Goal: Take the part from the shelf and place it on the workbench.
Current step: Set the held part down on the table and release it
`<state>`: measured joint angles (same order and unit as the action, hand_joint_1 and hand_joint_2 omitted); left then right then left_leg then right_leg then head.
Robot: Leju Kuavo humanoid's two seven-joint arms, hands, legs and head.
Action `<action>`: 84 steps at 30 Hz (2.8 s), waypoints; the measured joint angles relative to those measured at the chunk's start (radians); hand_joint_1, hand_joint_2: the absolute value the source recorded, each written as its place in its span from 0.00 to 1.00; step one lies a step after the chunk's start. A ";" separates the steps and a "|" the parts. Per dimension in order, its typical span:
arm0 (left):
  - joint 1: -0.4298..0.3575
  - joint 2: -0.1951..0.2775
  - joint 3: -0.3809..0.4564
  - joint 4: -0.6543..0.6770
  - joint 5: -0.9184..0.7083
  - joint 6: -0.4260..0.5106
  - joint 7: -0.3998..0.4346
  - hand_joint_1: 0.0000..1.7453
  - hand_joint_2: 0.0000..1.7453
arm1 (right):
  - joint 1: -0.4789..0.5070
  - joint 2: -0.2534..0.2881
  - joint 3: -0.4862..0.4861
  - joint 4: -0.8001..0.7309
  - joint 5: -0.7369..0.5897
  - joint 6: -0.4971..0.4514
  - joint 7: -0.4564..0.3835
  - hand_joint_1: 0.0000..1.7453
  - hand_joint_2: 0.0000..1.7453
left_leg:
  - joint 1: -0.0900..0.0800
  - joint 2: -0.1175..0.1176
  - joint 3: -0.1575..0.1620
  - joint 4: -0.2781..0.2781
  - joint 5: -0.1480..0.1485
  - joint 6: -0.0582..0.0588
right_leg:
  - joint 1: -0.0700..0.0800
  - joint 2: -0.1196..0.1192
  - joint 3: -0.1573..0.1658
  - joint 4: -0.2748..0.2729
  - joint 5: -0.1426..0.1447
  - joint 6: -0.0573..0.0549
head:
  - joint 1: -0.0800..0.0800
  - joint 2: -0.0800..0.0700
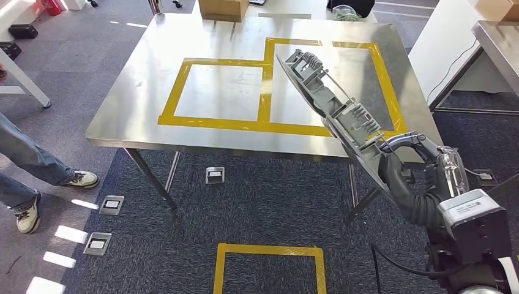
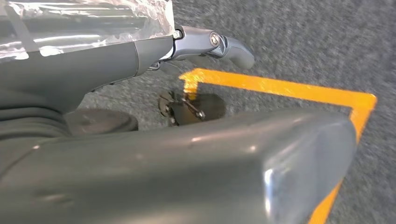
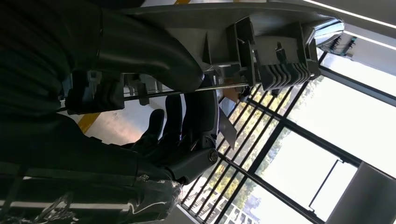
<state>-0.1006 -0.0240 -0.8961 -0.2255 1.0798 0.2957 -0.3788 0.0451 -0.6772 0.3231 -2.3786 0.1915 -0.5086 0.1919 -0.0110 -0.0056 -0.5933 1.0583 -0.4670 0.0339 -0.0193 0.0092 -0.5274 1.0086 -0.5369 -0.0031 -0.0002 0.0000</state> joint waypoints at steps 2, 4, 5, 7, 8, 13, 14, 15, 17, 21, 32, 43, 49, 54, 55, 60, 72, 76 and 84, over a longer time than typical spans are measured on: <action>-0.001 0.001 0.000 0.000 0.000 0.000 -0.001 0.00 0.00 | 0.000 0.000 0.000 0.000 0.000 0.000 0.000 1.00 1.00 | 0.007 -0.002 0.015 -0.036 -0.011 0.007 | 0.001 -0.003 -0.016 0.019 -0.012 0.010 | 0.005 0.000; -0.002 0.001 0.001 0.000 0.001 0.000 -0.001 0.00 0.00 | 0.000 0.000 -0.001 0.000 0.000 0.000 0.000 1.00 1.00 | 0.012 -0.006 0.026 -0.058 -0.018 0.012 | 0.000 -0.004 -0.072 0.113 -0.051 0.017 | 0.016 0.000; -0.001 0.001 0.000 0.000 0.001 0.000 -0.001 0.00 0.00 | 0.000 0.000 0.000 0.000 0.000 0.000 0.000 1.00 1.00 | 0.013 -0.006 0.030 -0.060 -0.021 0.013 | -0.001 -0.004 -0.111 0.177 -0.072 0.019 | 0.023 0.000; 0.004 0.000 0.000 0.000 0.001 0.000 -0.001 0.00 0.00 | 0.000 0.001 0.000 0.001 0.000 0.000 0.000 1.00 1.00 | 0.013 -0.006 0.044 -0.059 -0.033 0.014 | -0.002 -0.004 -0.170 0.260 -0.073 0.022 | 0.030 0.000; 0.007 0.000 0.000 0.000 0.002 0.000 -0.001 0.00 0.00 | 0.000 0.001 0.000 0.002 0.000 0.000 0.000 1.00 1.00 | 0.013 -0.006 0.054 -0.059 -0.040 0.012 | -0.002 -0.004 -0.177 0.252 -0.042 0.022 | 0.033 0.000; 0.008 -0.001 0.000 0.000 0.003 0.000 -0.001 0.00 0.00 | 0.000 0.002 0.000 0.002 0.000 0.001 0.000 1.00 1.00 | 0.008 -0.007 0.093 -0.056 -0.076 -0.007 | 0.005 -0.007 -0.108 0.044 0.093 0.006 | 0.045 0.000; 0.006 -0.002 0.000 0.000 0.003 0.000 0.000 0.00 0.00 | 0.001 0.002 0.000 0.001 0.000 0.001 0.000 1.00 1.00 | 0.007 -0.006 0.091 -0.056 -0.078 -0.012 | 0.007 -0.005 -0.103 0.033 0.082 0.002 | 0.044 0.000; 0.006 -0.002 0.000 0.000 0.003 0.000 0.000 0.00 0.00 | 0.001 0.003 0.000 0.000 0.000 0.001 0.000 1.00 1.00 | 0.007 -0.005 0.091 -0.057 -0.081 -0.017 | 0.006 -0.004 -0.096 0.021 0.071 -0.003 | 0.043 0.000; 0.005 -0.002 0.000 0.000 0.003 0.000 0.000 0.00 0.00 | 0.004 0.003 0.000 0.000 0.000 0.001 0.000 1.00 1.00 | 0.008 -0.002 0.085 -0.039 -0.096 -0.029 | 0.001 -0.002 -0.086 0.011 0.064 -0.013 | 0.037 0.000; 0.003 -0.002 0.000 0.000 0.003 0.001 0.000 0.00 0.00 | 0.005 0.003 0.001 0.000 0.000 0.001 0.000 1.00 1.00 | 0.013 0.000 -0.030 0.186 -0.179 -0.043 | -0.001 -0.005 -0.058 0.003 0.048 -0.027 | 0.017 0.000; 0.003 0.000 0.000 0.000 0.004 0.001 -0.001 0.00 0.00 | 0.005 0.005 0.000 0.000 0.004 -0.001 0.002 1.00 1.00 | 0.007 -0.002 0.016 -0.034 -0.014 0.005 | 0.003 -0.002 -0.011 0.008 -0.006 0.007 | 0.002 0.000; 0.011 -0.002 0.000 0.000 0.004 0.000 -0.001 0.00 0.00 | 0.007 0.005 0.002 0.001 0.007 -0.003 0.006 1.00 1.00 | 0.010 -0.007 0.095 -0.058 -0.078 -0.006 | 0.003 -0.007 -0.103 0.045 0.088 0.016 | 0.044 0.000; 0.004 -0.002 0.000 0.000 0.004 -0.001 -0.001 0.00 0.00 | 0.009 0.005 0.002 0.000 0.010 -0.004 0.007 1.00 1.00 | 0.011 -0.002 0.060 0.018 -0.133 -0.037 | -0.004 -0.005 -0.072 0.010 0.051 -0.017 | 0.028 0.000; 0.007 -0.001 0.000 0.000 0.005 -0.002 -0.001 0.00 0.00 | 0.010 0.006 0.002 0.000 0.016 -0.004 0.014 1.00 1.00 | 0.014 -0.002 -0.074 0.223 -0.139 -0.041 | -0.002 -0.003 -0.034 0.010 0.023 -0.022 | 0.010 0.000; 0.008 -0.001 0.000 0.000 0.005 -0.002 -0.001 0.00 0.00 | 0.010 0.006 0.002 0.000 0.018 -0.004 0.016 1.00 1.00 | 0.014 -0.002 -0.066 0.179 -0.091 -0.038 | -0.002 -0.002 -0.023 0.011 0.016 -0.020 | 0.007 0.000; 0.010 0.002 0.000 0.001 0.006 -0.003 -0.001 0.00 0.00 | 0.006 0.006 0.002 0.001 0.024 -0.005 0.024 1.00 1.00 | 0.000 -0.002 -0.012 0.016 -0.002 -0.009 | -0.001 0.003 -0.005 0.007 -0.002 0.001 | 0.003 0.000; 0.013 0.002 0.000 0.000 0.009 -0.003 -0.002 0.00 0.00 | 0.004 0.004 0.010 0.004 0.027 -0.009 0.038 1.00 1.00 | 0.011 -0.007 0.076 -0.052 -0.067 0.004 | 0.000 -0.006 -0.133 0.114 0.070 0.022 | 0.043 0.000; 0.009 0.000 0.000 0.000 0.009 -0.003 -0.004 0.00 0.00 | 0.002 0.004 0.011 0.004 0.025 -0.012 0.039 1.00 1.00 | 0.007 -0.006 0.084 -0.050 -0.080 -0.016 | 0.006 -0.005 -0.095 0.023 0.069 0.002 | 0.045 0.000; 0.005 0.000 0.000 0.000 0.009 -0.007 -0.013 0.00 0.00 | 0.003 0.005 0.022 0.006 0.016 -0.018 0.057 1.00 1.00 | 0.026 -0.003 -0.067 0.224 -0.159 -0.061 | -0.003 -0.008 -0.058 0.006 0.049 -0.026 | 0.017 0.000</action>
<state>-0.0951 -0.0243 -0.8961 -0.2255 1.0886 0.2886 -0.3921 0.0476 -0.6723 0.3452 -2.3729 0.2074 -0.5265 0.2491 0.0153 -0.0087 -0.6608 1.2819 -0.6264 -0.0274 -0.0219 0.0011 -0.5855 1.0148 -0.4884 -0.0293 0.0172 0.0000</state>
